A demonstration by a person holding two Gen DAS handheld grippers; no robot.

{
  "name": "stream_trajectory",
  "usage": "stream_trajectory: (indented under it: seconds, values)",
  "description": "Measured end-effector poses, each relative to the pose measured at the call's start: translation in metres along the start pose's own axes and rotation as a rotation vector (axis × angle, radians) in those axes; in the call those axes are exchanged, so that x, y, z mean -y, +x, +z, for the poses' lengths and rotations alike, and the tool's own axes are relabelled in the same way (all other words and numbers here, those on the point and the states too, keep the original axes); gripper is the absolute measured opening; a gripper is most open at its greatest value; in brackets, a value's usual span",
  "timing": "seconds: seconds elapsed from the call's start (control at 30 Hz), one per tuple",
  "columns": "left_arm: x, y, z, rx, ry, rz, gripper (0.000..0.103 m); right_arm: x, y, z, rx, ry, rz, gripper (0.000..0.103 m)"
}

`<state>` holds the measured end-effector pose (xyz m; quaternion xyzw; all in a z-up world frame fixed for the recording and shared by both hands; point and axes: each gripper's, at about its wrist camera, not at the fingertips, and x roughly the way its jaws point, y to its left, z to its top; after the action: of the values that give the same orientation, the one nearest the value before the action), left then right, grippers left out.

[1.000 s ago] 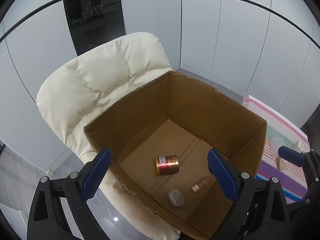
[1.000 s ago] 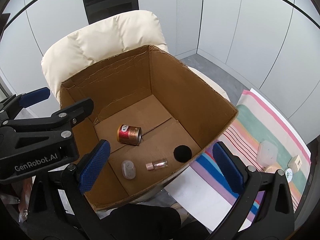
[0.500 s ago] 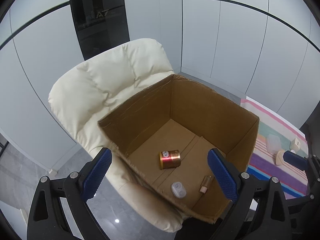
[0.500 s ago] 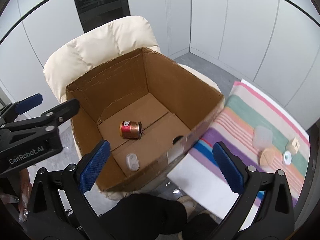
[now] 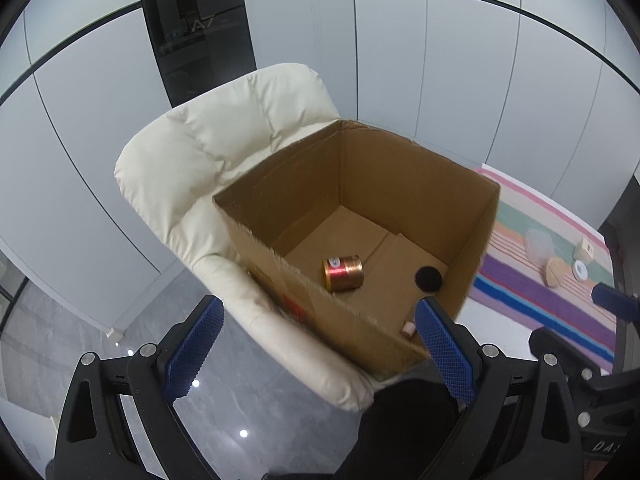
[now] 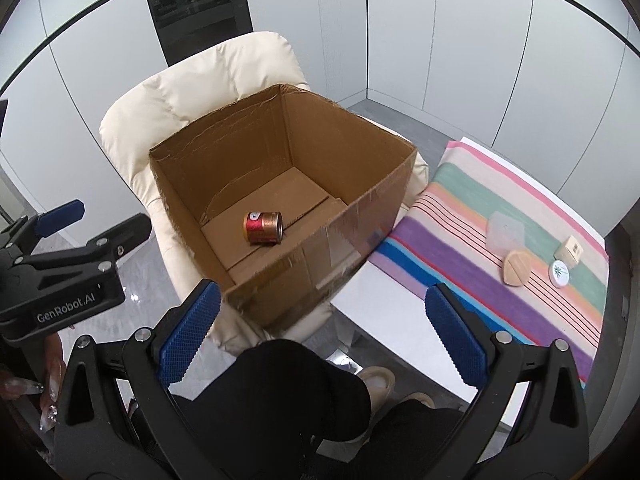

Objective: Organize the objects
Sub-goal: 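Withdraw both tools from the box back toward the table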

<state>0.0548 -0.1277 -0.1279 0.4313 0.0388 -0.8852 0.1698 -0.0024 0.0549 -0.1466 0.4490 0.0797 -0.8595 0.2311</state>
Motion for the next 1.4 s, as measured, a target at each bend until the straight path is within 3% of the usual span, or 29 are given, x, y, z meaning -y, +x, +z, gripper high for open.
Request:
stream_trajectory:
  seconds: [0.3, 0.9, 1.4]
  values:
    - [0.000, -0.027, -0.026, -0.011, 0.021, -0.021, 0.097, 0.002, -0.022, -0.031, -0.012, 0.012, -0.017, 0.103]
    - [0.013, -0.014, -0.030, -0.043, 0.038, -0.033, 0.097, 0.023, -0.040, -0.040, 0.010, 0.092, -0.029, 0.103]
    - [0.082, -0.016, -0.026, -0.030, 0.152, -0.122, 0.097, 0.079, -0.062, -0.061, 0.029, 0.220, -0.117, 0.103]
